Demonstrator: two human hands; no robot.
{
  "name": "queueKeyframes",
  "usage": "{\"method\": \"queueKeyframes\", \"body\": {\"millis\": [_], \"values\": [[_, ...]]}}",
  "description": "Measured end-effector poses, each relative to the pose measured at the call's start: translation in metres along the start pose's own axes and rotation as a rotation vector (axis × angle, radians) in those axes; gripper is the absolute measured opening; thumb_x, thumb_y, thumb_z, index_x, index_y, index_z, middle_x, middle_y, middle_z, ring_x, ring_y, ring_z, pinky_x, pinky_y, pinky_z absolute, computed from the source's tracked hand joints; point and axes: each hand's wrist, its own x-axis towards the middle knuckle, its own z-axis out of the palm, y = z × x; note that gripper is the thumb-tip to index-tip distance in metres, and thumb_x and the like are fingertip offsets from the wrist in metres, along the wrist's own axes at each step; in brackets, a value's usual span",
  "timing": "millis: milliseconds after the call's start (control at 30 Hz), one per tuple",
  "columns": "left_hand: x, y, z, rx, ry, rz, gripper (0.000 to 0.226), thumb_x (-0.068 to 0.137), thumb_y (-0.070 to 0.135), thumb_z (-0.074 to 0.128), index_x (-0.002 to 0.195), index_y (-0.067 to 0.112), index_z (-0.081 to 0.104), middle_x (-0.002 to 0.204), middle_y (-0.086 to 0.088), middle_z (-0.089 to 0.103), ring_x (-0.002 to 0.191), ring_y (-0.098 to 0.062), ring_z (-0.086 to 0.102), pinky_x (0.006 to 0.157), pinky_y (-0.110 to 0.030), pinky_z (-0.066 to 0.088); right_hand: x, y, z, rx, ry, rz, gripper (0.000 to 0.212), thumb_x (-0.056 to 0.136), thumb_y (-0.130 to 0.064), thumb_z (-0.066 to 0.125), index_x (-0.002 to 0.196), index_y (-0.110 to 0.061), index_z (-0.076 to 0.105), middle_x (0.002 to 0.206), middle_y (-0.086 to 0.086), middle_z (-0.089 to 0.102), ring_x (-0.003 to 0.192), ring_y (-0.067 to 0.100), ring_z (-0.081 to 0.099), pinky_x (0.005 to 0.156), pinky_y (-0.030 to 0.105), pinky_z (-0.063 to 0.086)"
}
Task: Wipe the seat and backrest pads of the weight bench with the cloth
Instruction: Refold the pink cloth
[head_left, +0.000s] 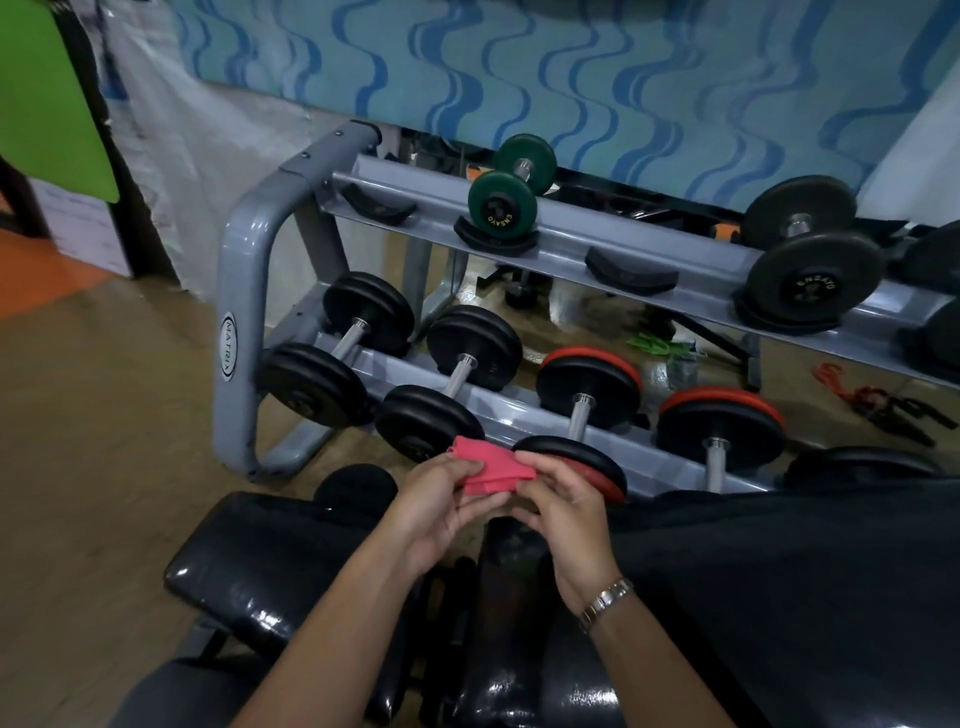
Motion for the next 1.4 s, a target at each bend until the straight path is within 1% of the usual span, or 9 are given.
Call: {"method": "queueKeyframes", "body": {"millis": [267,433,533,633,833,967,1233,1333,1400], "values": [[-0.006,-0.002,-0.013,0.325,0.037,-0.059,0.036,0.101,0.039,0.051,0.108,0.011,0.073,0.082,-0.004,0.073,0.073,-0.018,0.071,0.065,-0.033,0.055,0.015,-0.007,0.007,0.001,0.055,0.050,0.016,0.100,-0.010,0.057,0.100,-0.008,0.073,0.097,0.011,0.076,0.093,0.020,0.073,0.077,0.041,0.063],[0.004,-0.001,-0.023,0.624,0.377,0.133,0.044,0.093,0.056,0.056,0.083,0.014,0.063,0.075,-0.003,0.064,0.070,-0.021,0.061,0.066,-0.034,0.046,0.020,-0.011,0.007,-0.121,0.006,-0.005,0.021,0.100,-0.002,0.051,0.111,-0.011,0.066,0.085,0.013,0.069,0.067,0.024,0.073,0.061,0.040,0.063],[0.005,-0.004,-0.020,0.681,0.272,0.370,0.026,0.090,0.049,0.066,0.090,0.023,0.066,0.094,0.004,0.068,0.094,-0.016,0.064,0.079,-0.030,0.045,0.023,-0.010,0.005,-0.250,0.002,-0.081,0.018,0.097,-0.003,0.055,0.100,-0.012,0.070,0.073,0.011,0.070,0.055,0.015,0.067,0.056,0.023,0.055],[0.008,-0.007,-0.013,0.803,0.020,0.384,0.027,0.081,0.040,0.080,0.105,0.030,0.072,0.111,0.007,0.070,0.104,-0.009,0.065,0.088,-0.025,0.050,0.031,-0.004,0.004,-0.352,-0.022,-0.142,0.014,0.095,-0.008,0.063,0.092,-0.015,0.075,0.085,0.005,0.076,0.079,0.014,0.072,0.072,0.019,0.054],[0.011,-0.007,-0.015,0.897,0.063,0.380,0.019,0.085,0.004,0.068,0.091,0.019,0.079,0.074,-0.002,0.077,0.064,-0.016,0.071,0.065,-0.033,0.057,0.040,-0.003,-0.007,-0.617,-0.228,-0.147,0.027,0.100,-0.011,0.054,0.103,-0.029,0.074,0.086,-0.013,0.071,0.074,0.003,0.062,0.074,0.019,0.045],[0.011,-0.006,-0.014,0.817,0.114,0.343,0.018,0.086,0.001,0.065,0.087,0.013,0.079,0.073,-0.007,0.077,0.066,-0.019,0.070,0.068,-0.034,0.056,0.042,0.000,-0.009,-0.781,-0.221,-0.275,0.022,0.099,-0.013,0.052,0.109,-0.032,0.058,0.073,-0.010,0.058,0.060,0.005,0.054,0.060,0.031,0.049],[0.016,-0.006,-0.019,0.351,0.156,0.169,0.014,0.086,-0.004,0.063,0.091,0.008,0.067,0.079,-0.014,0.068,0.069,-0.021,0.066,0.081,-0.050,0.060,0.027,0.027,0.006,-1.028,-0.159,-0.382,0.042,0.094,-0.051,0.037,0.115,-0.039,0.071,0.132,-0.025,0.044,0.125,0.001,0.031,0.108,0.032,0.027],[0.018,-0.006,-0.020,0.211,0.144,0.164,0.017,0.087,-0.004,0.064,0.094,0.011,0.059,0.077,-0.011,0.067,0.066,-0.018,0.065,0.067,-0.039,0.062,0.018,0.033,0.012,-0.713,-0.292,-0.259,0.044,0.092,-0.067,0.044,0.127,-0.046,0.061,0.124,-0.018,0.060,0.116,0.007,0.054,0.104,0.032,0.045],[0.018,-0.003,-0.023,0.172,0.134,0.153,0.009,0.093,0.003,0.060,0.098,0.011,0.059,0.081,-0.011,0.072,0.066,-0.019,0.069,0.058,-0.031,0.058,0.021,0.036,0.014,-0.452,-0.373,-0.171,0.041,0.090,-0.044,0.070,0.130,-0.043,0.058,0.116,-0.006,0.070,0.106,0.016,0.068,0.092,0.035,0.057]]}}
